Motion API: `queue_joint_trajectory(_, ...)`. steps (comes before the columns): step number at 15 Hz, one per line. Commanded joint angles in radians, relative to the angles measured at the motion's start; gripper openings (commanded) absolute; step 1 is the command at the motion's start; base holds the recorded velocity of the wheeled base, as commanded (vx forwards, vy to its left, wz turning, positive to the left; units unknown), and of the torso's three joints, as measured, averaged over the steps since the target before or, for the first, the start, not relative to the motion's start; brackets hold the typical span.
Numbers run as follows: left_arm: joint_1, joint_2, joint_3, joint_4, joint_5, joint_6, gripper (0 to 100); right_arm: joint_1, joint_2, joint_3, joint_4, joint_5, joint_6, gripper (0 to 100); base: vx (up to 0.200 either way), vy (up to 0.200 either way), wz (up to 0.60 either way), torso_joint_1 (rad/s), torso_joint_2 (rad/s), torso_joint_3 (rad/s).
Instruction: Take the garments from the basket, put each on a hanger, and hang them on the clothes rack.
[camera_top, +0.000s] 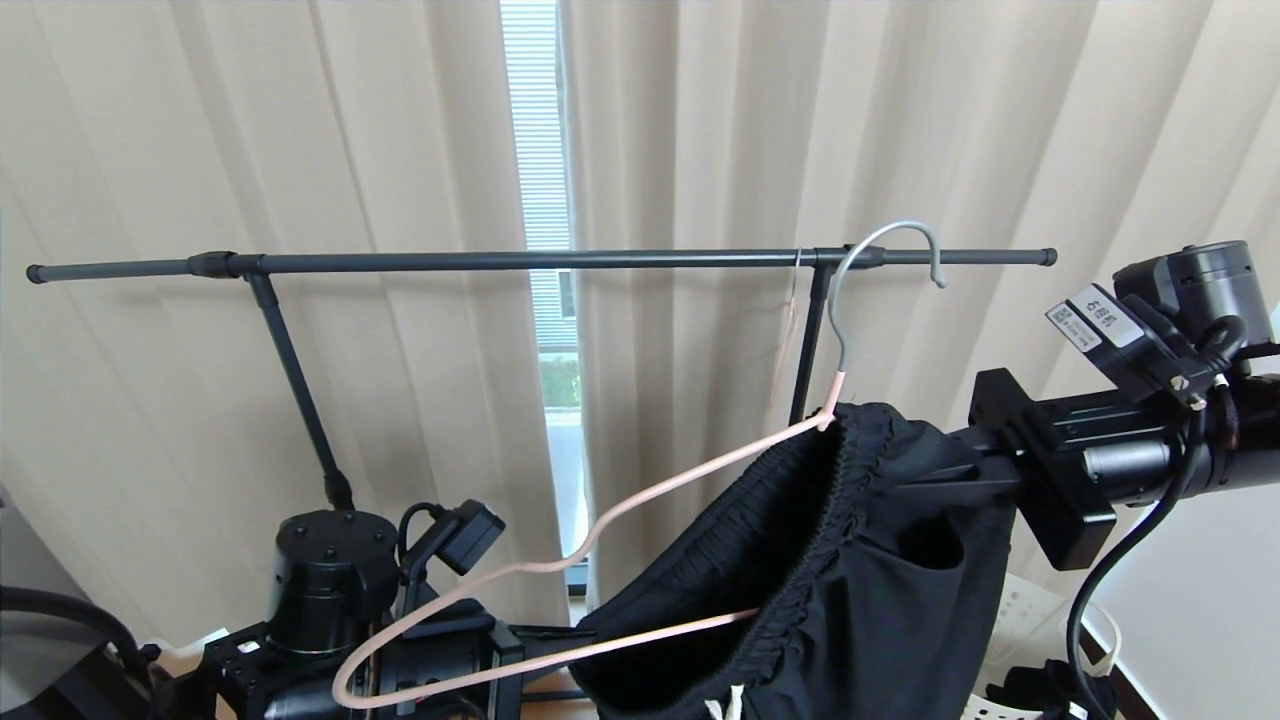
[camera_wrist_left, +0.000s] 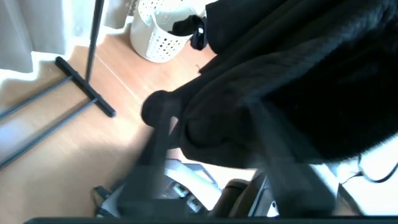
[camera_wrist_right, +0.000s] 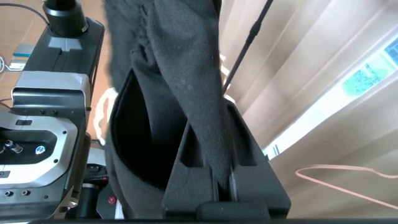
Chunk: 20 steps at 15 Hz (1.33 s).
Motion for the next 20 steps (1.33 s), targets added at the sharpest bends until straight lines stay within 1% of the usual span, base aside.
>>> queue_joint_trajectory(1,0.000,0.006,0.002,0.001,0.001,-0.001,0,0.000,0.001,-0.003,-0.002,0.001,-0.002,0,0.000,0.000,0.00,0.000,0.00,0.000)
queue_joint_trajectory(4,0.016,-0.011,-0.008,0.001,0.001,-0.001,0,-0.017,0.001,-0.006,-0.004,0.001,-0.002,0,0.000,0.000,0.00,0.000,0.00,0.000)
queue_joint_trajectory(8,0.108,-0.088,-0.020,0.002,0.001,0.003,0,-0.089,0.026,-0.022,-0.051,-0.012,-0.005,0,0.000,0.000,0.00,0.000,0.00,0.000)
queue_joint_trajectory(10,0.137,-0.100,-0.024,0.002,0.001,0.003,0,-0.104,0.038,-0.017,-0.082,-0.021,-0.005,0,0.000,0.000,0.00,0.000,0.00,0.000)
queue_joint_trajectory(12,0.171,-0.103,-0.043,0.005,0.001,0.003,0,-0.116,0.041,-0.014,-0.091,-0.073,-0.006,0,0.000,0.000,0.00,0.000,0.00,0.000)
queue_joint_trajectory(13,0.194,-0.100,-0.050,0.007,0.001,0.003,0,-0.119,0.047,-0.016,-0.093,-0.114,-0.011,0,0.000,0.000,0.00,0.000,0.00,0.000)
queue_joint_trajectory(14,0.200,-0.100,-0.054,0.007,0.001,0.003,0,-0.121,0.049,-0.016,-0.093,-0.128,-0.012,0,0.000,0.000,0.00,0.000,0.00,0.000)
queue_joint_trajectory(15,0.223,-0.105,-0.057,0.007,0.001,0.006,0,-0.130,0.055,-0.006,-0.133,-0.168,-0.012,0,0.000,0.000,0.00,0.000,0.00,0.000)
queue_joint_trajectory(16,0.224,-0.105,-0.057,0.007,0.001,0.006,0,-0.130,0.056,-0.003,-0.139,-0.171,-0.012,0,0.000,0.000,0.00,0.000,0.00,0.000)
queue_joint_trajectory(17,0.238,-0.105,-0.055,0.007,0.001,0.016,0,-0.132,0.059,0.024,-0.206,-0.203,-0.012,0,0.000,0.000,0.00,0.000,0.00,0.000)
queue_joint_trajectory(18,0.243,-0.103,-0.054,0.008,0.001,0.018,0,-0.132,0.066,0.058,-0.275,-0.265,-0.012,0,0.000,0.000,0.00,0.000,0.00,0.000)
queue_joint_trajectory(19,0.244,-0.100,-0.055,0.008,0.001,0.018,0,-0.130,0.075,0.083,-0.329,-0.311,-0.012,0,0.000,0.000,0.00,0.000,0.00,0.000)
queue_joint_trajectory(20,0.244,-0.100,-0.057,0.008,0.001,0.018,0,-0.129,0.084,0.106,-0.375,-0.338,-0.012,0,0.000,0.000,0.00,0.000,0.00,0.000)
